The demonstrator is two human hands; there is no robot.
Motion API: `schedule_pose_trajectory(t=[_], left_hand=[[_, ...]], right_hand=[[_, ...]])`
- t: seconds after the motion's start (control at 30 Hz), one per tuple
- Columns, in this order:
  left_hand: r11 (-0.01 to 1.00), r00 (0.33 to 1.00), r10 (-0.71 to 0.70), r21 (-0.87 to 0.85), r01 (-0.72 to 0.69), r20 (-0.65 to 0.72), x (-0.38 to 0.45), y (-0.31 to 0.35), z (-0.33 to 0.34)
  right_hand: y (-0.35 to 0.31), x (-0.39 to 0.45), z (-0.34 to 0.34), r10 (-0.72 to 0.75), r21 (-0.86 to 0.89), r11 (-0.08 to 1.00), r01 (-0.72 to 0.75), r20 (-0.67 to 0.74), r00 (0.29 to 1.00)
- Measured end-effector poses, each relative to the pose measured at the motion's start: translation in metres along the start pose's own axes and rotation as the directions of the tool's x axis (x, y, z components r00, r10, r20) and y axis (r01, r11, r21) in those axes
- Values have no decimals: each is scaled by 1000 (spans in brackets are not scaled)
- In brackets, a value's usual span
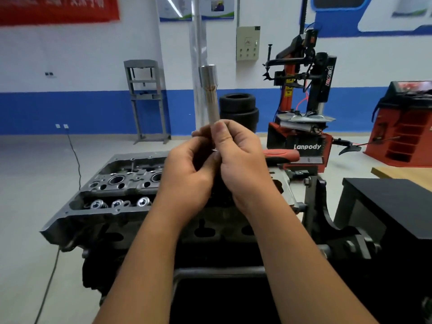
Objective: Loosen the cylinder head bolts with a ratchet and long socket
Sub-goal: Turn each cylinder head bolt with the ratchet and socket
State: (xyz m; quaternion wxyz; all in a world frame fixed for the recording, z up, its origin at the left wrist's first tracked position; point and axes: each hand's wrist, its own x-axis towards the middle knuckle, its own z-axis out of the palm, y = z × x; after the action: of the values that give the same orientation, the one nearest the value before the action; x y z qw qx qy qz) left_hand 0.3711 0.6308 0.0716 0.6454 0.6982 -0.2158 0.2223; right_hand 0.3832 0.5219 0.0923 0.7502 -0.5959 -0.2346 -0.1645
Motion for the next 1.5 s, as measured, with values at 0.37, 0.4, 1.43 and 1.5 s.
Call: schedule_pose_trajectory(t=[0.37,0.4,1.43,1.5], left_hand=[[993,969,-37,-102,63,244,5,-1,-4],[995,971,-19,-88,41,238,5,0,-3],[982,994,-108,-150,111,30,3,-3,-4],[985,995,-95,-144,97,19,3,-4,-5]], right_hand=[[5,-1,-6,-95,137,985,109,-109,989],[6,-1,-6,-97,128,986,111,-106,990],[2,-1,-3,1,221,975,13,-62,998],[2,-1,-4,-16,202,979,33,-84,996]])
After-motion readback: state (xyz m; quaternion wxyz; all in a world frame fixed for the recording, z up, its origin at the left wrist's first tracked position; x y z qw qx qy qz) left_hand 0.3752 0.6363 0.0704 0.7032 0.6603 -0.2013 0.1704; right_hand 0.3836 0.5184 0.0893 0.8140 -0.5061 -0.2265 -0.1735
